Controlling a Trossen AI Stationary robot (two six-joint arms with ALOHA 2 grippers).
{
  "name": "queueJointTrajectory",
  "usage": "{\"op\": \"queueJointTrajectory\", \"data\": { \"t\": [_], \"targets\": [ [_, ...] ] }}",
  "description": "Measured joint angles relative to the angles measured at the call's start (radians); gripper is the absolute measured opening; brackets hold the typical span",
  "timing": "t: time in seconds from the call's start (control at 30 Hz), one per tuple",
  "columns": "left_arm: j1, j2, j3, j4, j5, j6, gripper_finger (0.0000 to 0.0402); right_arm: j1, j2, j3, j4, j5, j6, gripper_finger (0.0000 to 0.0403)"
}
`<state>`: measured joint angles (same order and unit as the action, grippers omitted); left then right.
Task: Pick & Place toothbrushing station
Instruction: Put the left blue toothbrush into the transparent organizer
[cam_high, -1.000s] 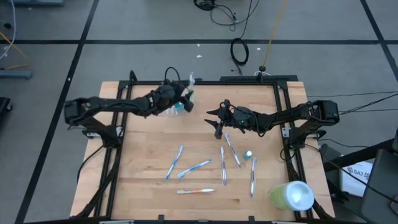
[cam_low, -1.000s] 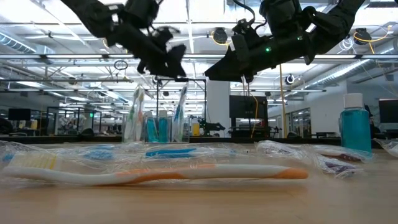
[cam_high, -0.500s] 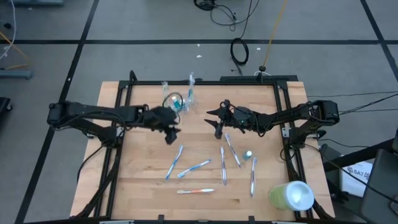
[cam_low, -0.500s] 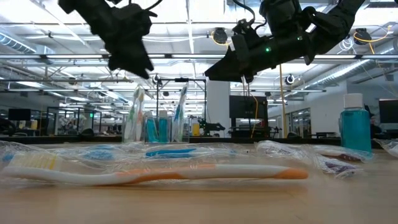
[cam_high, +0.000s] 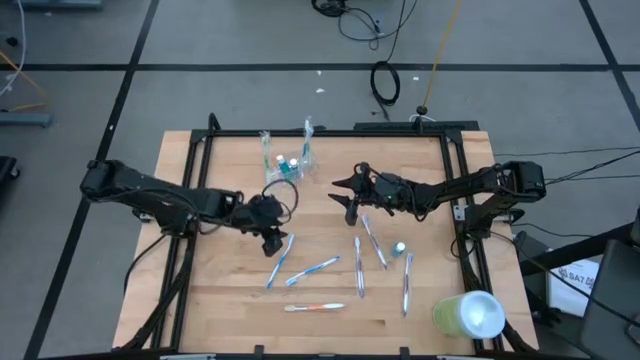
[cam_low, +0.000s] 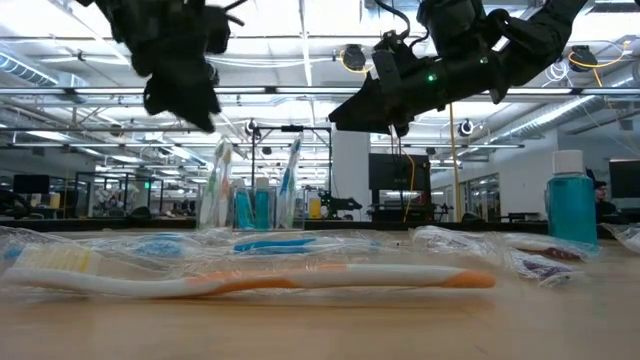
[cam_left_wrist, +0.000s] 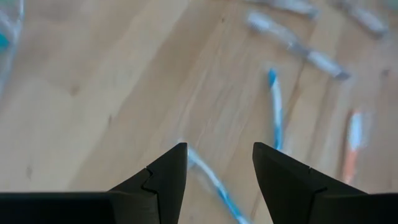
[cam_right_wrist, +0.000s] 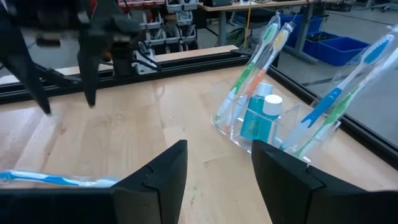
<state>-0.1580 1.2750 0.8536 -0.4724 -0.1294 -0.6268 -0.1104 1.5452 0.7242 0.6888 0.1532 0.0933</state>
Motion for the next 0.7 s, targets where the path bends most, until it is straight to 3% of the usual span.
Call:
{"op": "queueJointTrajectory", "data": {
  "t": [0.47,0.7],
  "targets": [
    [-0.12,0.278,-0.056,0.11,-0.088,-0.222,0.0191,0.001,0.0,0.0,-0.013,0.0,0.0,0.0171],
    [-0.124,0.41,-0.051,0.244,-0.043,-0.222,0.0191,0.001,0.0,0.0,-0.013,0.0,0.0,0.0171]
  ]
}}
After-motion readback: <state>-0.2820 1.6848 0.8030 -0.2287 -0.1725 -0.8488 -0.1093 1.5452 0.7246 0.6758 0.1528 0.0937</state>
